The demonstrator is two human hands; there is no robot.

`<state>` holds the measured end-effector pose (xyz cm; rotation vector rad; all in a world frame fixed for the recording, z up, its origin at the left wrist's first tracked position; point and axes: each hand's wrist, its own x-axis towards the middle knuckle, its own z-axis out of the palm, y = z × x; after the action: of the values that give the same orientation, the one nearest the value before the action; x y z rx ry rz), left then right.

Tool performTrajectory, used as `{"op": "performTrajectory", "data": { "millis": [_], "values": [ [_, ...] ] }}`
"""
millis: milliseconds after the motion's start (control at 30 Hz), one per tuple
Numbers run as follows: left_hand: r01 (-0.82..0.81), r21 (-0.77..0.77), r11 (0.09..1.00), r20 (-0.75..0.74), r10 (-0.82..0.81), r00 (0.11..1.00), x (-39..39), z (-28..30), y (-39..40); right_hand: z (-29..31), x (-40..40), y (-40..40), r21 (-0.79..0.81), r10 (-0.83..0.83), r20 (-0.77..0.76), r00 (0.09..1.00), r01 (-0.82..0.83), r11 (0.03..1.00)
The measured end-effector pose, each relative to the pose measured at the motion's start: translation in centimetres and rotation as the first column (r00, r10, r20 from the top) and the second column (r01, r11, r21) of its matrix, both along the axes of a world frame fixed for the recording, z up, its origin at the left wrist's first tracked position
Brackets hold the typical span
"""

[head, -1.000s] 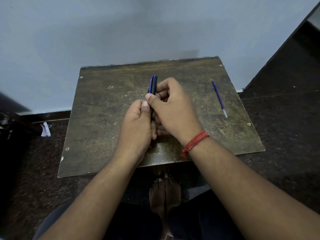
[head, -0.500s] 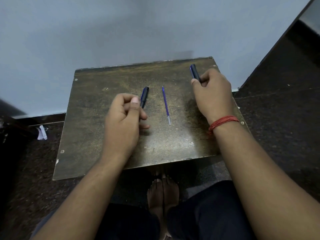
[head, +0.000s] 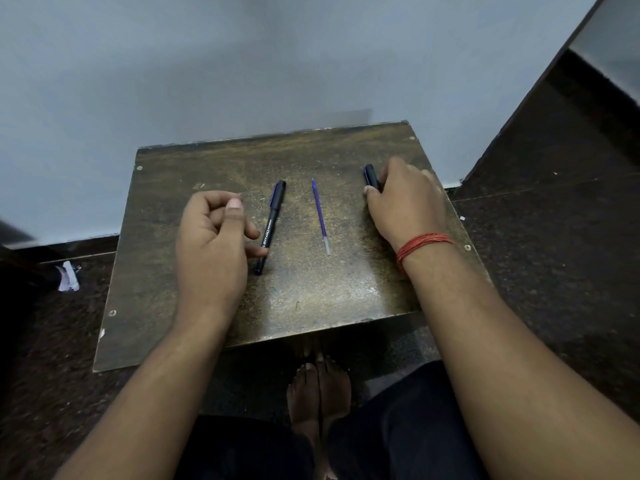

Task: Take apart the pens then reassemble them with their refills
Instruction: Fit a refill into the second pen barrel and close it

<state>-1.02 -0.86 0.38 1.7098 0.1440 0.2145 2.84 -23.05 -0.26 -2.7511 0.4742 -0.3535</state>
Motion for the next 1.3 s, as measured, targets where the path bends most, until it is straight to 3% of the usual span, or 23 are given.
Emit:
{"op": "performTrajectory", "data": {
  "millis": [167,300,433,567,733,833,1100,1200,1300],
  "values": [
    [0.002,0.007,1.000,0.001,-0.002,1.000,0.0,-0.2,0.1,0.2,0.0,-0.1,-0.001,0.000,0.010,1.000,0.000,1.000],
    [0.004,0.019,1.000,0.003,-0.004,1.000,0.2,-0.3,0.1,1.3,-0.3,0.9,0.029,0.028,0.141,0.990,-0.032,0.999],
    [-0.020,0.219,0.976,0.083,0.002,0.997,0.3,-0.8,0.1,2.1,-1.1,4.1,0.063,0.198,0.179,0.964,-0.212,0.975],
    [0.008,0.577,0.817,0.129,-0.101,0.987,0.4,-1.6,-0.1,1.6,-1.9,7.5,0.034,0.364,0.169,0.916,-0.374,0.927],
    [0.059,0.758,0.650,0.006,-0.097,0.995,0.2,-1.9,-0.4,1.1,-2.1,8.4,0.077,0.410,0.177,0.895,-0.428,0.901],
    [0.065,0.786,0.615,-0.022,-0.079,0.997,0.2,-2.0,-0.5,1.1,-1.8,7.7,0.137,0.383,0.156,0.910,-0.404,0.904],
    [0.038,0.777,0.629,-0.025,-0.029,0.999,0.1,-2.0,-0.7,0.7,-1.2,6.5,0.309,0.320,0.141,0.937,-0.349,0.885],
    [0.020,0.744,0.668,0.001,-0.031,1.000,0.0,-1.5,-0.8,0.8,-1.2,6.5,0.357,0.296,0.148,0.944,-0.330,0.874],
    [0.024,0.712,0.701,0.062,-0.098,0.993,-0.4,-0.8,-1.3,1.1,-1.4,6.6,0.507,0.237,0.177,0.955,-0.295,0.810]
  ]
}}
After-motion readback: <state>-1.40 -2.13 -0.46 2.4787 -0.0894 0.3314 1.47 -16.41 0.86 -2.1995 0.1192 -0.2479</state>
